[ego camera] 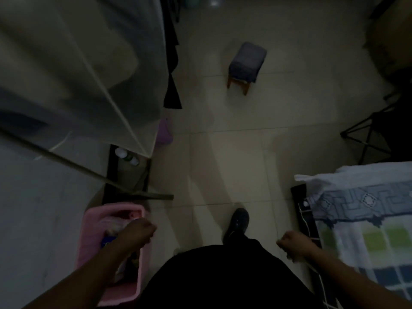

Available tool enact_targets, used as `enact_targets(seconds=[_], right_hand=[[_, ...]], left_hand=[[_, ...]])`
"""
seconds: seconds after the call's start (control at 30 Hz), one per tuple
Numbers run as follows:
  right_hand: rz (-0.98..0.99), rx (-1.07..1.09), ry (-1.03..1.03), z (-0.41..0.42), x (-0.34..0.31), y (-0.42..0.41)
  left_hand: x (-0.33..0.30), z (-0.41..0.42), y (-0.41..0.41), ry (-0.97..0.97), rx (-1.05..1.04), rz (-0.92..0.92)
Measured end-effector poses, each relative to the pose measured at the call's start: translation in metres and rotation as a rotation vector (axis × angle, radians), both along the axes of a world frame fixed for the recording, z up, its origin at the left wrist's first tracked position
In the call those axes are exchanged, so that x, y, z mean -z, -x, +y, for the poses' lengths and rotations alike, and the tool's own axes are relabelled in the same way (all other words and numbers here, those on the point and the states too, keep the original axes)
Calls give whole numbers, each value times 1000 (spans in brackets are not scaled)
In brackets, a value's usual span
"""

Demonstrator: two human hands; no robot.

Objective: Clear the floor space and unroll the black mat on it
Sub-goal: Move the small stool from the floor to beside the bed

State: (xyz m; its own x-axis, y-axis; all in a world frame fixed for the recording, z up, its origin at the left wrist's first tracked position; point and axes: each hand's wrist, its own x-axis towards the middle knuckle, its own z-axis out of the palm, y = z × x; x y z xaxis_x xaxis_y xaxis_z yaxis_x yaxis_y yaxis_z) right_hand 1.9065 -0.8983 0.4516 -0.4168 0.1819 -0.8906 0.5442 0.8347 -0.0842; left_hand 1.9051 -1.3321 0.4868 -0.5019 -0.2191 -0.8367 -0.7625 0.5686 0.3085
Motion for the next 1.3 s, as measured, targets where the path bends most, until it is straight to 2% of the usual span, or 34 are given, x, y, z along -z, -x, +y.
enact_targets(seconds=[0.1, 0.2, 0.3, 0.37, 0.5, 0.67, 0.83, 1.0, 1.13, 1.3], right_hand=[[-48, 56, -56, 50, 3, 10], [-44, -25, -99, 91, -1, 42], [-39, 242, -14, 112, -9, 96], [-31, 64, 74, 121, -17, 136], [192, 188, 102, 129, -19, 210], [183, 182, 154, 121, -13, 285], [95, 55, 135, 122, -8, 345], [68, 243, 90, 137, -14, 413], [144, 472, 118, 150, -10, 471], [100, 583, 206, 144, 2, 537]], left_hand=[[2, 49, 40, -56, 0, 20], [2, 97, 78, -71, 58, 57], [5, 130, 110, -74, 56, 66], [8, 142, 127, -63, 70, 52], [12, 149, 161, -61, 93, -5], [23, 137, 214, -37, 72, -101], [41, 123, 308, -49, 120, -182], [45, 122, 437, -32, 179, -98], [34, 129, 541, -77, 101, 28], [25, 145, 624, -90, 174, 19]])
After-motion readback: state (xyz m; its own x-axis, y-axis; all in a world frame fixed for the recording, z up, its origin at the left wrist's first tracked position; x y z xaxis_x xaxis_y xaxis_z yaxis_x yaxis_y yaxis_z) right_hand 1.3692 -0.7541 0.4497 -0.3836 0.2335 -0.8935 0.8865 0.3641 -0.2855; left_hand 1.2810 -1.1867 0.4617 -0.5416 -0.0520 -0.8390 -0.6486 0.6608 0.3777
